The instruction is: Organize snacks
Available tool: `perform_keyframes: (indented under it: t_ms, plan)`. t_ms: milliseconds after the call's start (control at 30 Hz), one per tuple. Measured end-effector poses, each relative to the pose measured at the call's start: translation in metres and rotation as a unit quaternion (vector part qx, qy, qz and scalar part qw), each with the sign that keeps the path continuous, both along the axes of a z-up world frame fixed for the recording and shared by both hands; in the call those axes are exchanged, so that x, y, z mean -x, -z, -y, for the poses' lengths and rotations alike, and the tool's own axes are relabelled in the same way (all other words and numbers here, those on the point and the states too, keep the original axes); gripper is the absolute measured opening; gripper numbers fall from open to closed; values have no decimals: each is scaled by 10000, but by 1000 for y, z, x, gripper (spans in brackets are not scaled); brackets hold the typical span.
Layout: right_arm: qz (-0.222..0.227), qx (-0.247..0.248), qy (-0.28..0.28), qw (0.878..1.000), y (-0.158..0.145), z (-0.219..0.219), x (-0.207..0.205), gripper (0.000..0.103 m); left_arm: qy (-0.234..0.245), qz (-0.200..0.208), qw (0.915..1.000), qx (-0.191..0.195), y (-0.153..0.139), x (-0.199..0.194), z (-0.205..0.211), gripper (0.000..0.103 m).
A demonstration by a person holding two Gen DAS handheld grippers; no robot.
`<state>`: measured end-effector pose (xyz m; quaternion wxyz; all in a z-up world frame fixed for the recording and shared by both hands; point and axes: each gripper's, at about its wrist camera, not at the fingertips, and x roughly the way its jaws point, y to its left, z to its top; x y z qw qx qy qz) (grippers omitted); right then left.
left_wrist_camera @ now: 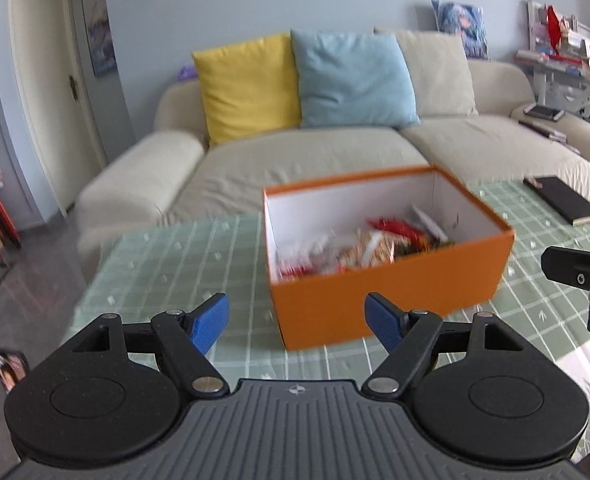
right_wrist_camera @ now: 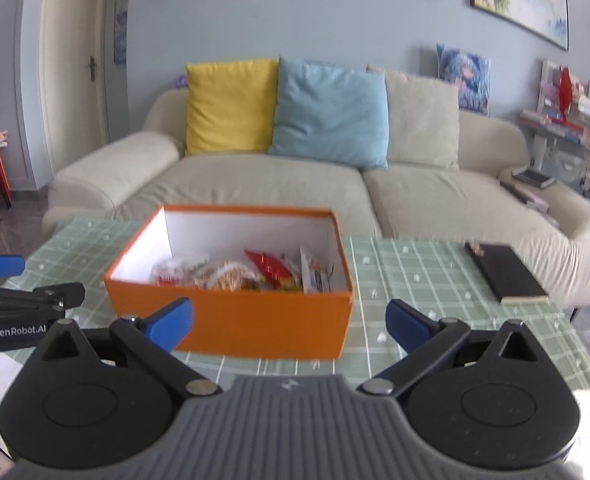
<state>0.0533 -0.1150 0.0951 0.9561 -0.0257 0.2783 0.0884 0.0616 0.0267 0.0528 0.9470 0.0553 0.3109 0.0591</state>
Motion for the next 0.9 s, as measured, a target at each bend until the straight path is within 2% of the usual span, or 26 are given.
perform_keyframes:
  t_ms: [100, 233, 900]
  plan:
    - [-208, 32, -25, 9998, 12, -2, -3, 99, -30, -303, 9995, 123, 12, -1, -1, 90]
    - [-355, 58, -36, 9993, 22, -3, -5, 99, -25, -478, 9988, 120, 21, 2, 3, 90]
    - [-448, 68, -129, 9989, 28, -4, -6, 99, -66, -586, 9982, 109, 19, 0, 4, 90]
